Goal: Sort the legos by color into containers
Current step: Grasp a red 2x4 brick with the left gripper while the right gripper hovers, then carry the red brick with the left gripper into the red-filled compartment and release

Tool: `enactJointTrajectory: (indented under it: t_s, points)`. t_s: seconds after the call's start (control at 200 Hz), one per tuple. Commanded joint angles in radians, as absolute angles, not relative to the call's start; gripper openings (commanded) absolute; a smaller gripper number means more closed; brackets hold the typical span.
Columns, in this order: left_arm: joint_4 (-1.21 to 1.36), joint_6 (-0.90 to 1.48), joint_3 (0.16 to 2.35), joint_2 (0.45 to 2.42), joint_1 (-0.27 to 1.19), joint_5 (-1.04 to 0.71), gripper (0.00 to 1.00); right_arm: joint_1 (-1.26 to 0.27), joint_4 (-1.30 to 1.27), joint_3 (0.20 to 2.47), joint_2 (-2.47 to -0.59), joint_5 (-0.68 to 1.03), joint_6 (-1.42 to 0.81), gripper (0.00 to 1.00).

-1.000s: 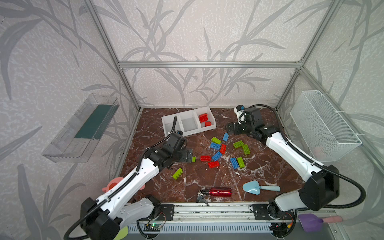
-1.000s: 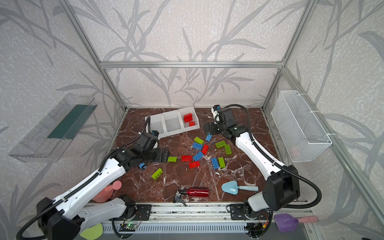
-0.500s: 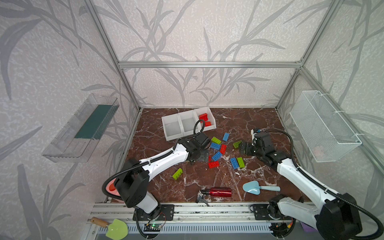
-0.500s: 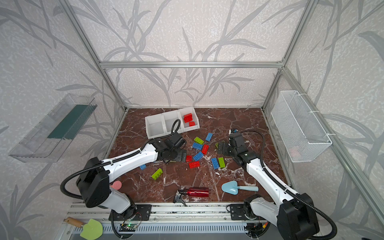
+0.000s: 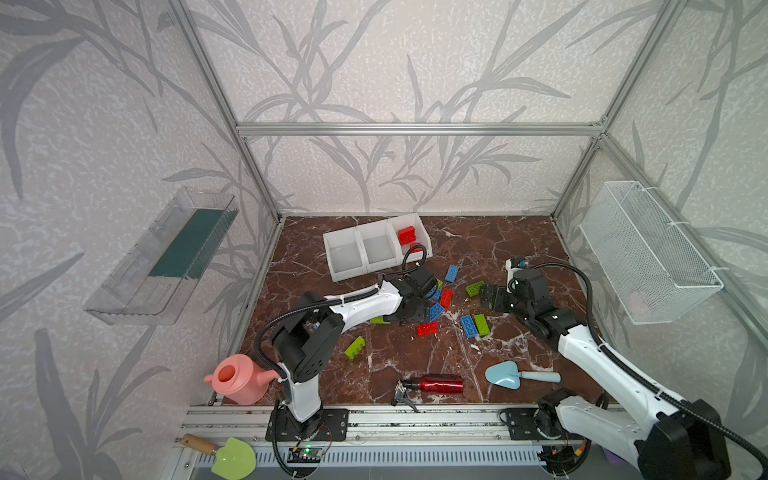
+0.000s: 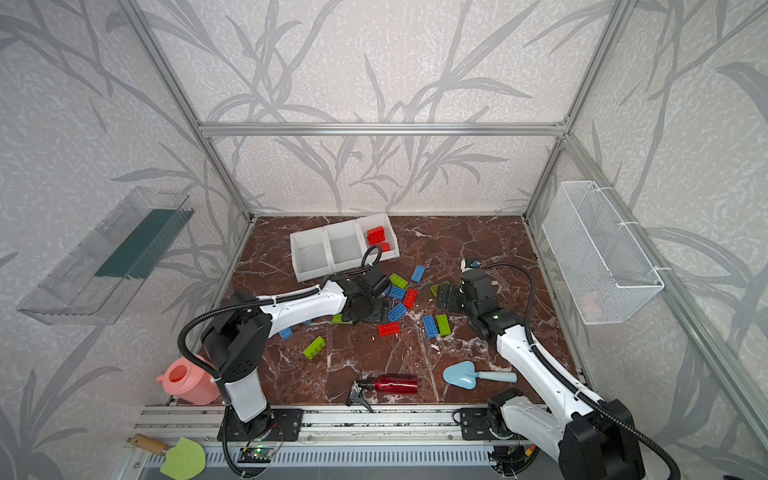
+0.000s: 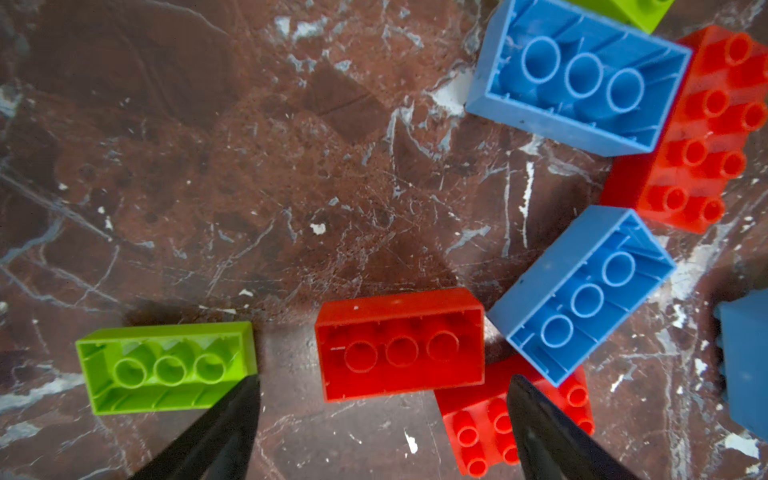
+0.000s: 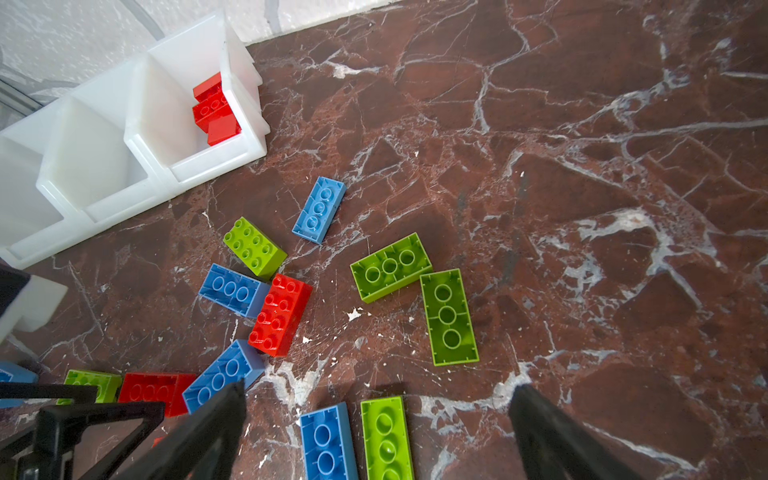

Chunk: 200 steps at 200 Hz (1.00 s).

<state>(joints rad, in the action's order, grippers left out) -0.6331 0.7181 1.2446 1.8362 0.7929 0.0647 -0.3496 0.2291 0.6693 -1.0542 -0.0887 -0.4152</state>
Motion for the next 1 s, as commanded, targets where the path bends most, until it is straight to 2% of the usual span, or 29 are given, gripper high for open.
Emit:
enactJointTrajectory:
  t_s: [0.0, 0.105, 0.31, 0.44, 0.77, 0.995]
  points:
    - [-0.625, 0.731, 1.28, 1.866, 0.798, 0.061, 0.9, -0.345, 0.21, 0.653, -1.054, -0.091, -0.414, 1.0]
    - [-0.626, 0.729, 1.29, 1.895, 0.798, 0.066, 0.86, -0.345, 0.214, 0.655, -1.055, -0.091, -0.411, 1.0]
    - [-0.611, 0.718, 1.295, 1.915, 0.798, 0.049, 0.64, -0.345, 0.218, 0.662, -1.059, -0.088, -0.408, 1.0]
    - [-0.615, 0.707, 1.299, 1.908, 0.796, 0.055, 0.56, -0.346, 0.223, 0.661, -1.055, -0.089, -0.405, 1.0]
    - [-0.727, 0.602, 1.473, 1.882, 0.775, 0.136, 0.54, -0.346, 0.227, 0.653, -1.043, -0.037, -0.413, 1.0]
    - [-0.79, 0.536, 1.687, 1.933, 0.66, 0.096, 0.54, -0.347, 0.259, 0.643, -1.022, -0.03, -0.398, 1.0]
